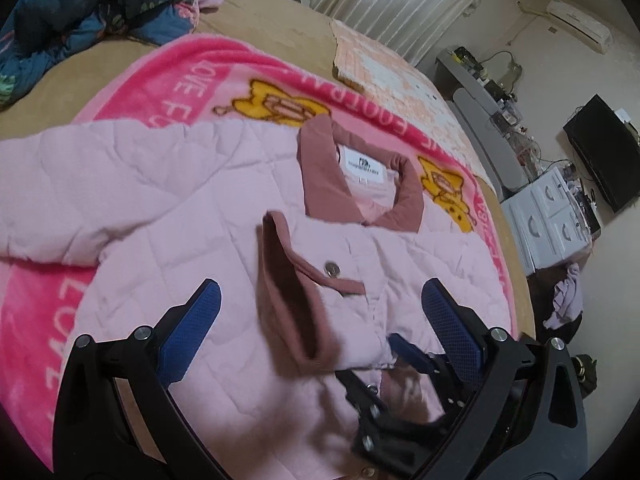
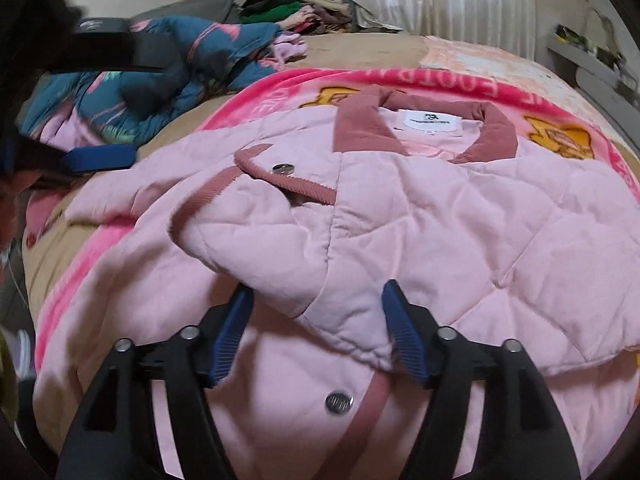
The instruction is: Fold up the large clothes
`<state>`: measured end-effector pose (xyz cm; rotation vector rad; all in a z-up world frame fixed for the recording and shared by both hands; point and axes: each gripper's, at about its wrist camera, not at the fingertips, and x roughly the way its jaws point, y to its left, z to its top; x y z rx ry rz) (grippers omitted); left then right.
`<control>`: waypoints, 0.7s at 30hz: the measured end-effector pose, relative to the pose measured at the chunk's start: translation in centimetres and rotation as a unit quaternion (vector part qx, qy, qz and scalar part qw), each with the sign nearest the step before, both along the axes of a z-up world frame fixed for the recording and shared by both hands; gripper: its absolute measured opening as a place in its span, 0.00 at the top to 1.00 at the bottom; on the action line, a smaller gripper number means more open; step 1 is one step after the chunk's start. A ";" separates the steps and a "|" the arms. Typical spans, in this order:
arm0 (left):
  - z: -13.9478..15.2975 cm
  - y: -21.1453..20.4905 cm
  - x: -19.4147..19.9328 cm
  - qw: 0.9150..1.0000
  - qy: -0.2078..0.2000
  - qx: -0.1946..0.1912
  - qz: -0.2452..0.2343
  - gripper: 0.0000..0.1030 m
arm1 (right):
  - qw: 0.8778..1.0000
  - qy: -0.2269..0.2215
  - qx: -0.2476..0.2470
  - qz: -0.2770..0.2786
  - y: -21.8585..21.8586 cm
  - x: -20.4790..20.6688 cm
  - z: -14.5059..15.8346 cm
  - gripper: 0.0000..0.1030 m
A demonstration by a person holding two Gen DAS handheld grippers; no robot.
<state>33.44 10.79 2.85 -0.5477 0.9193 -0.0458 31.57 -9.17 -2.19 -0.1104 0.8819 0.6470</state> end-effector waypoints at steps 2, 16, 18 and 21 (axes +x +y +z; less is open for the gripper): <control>-0.7 -0.3 -0.2 1.000 0.010 -0.003 -0.003 0.09 | 1.000 0.008 0.027 -0.002 -1.3 -1.2 0.9 0.19; -8.4 -2.4 0.3 0.987 0.071 -0.146 0.017 0.14 | 0.987 -0.048 0.004 -0.155 -12.6 -3.8 4.0 0.19; -8.4 -2.6 0.4 0.988 0.061 -0.138 0.029 0.34 | 0.983 -0.050 0.008 -0.174 -13.8 -4.2 3.9 0.21; -8.4 -2.9 0.7 0.992 0.058 -0.106 0.031 0.56 | 0.978 -0.047 0.013 -0.202 -15.1 -4.4 3.6 0.24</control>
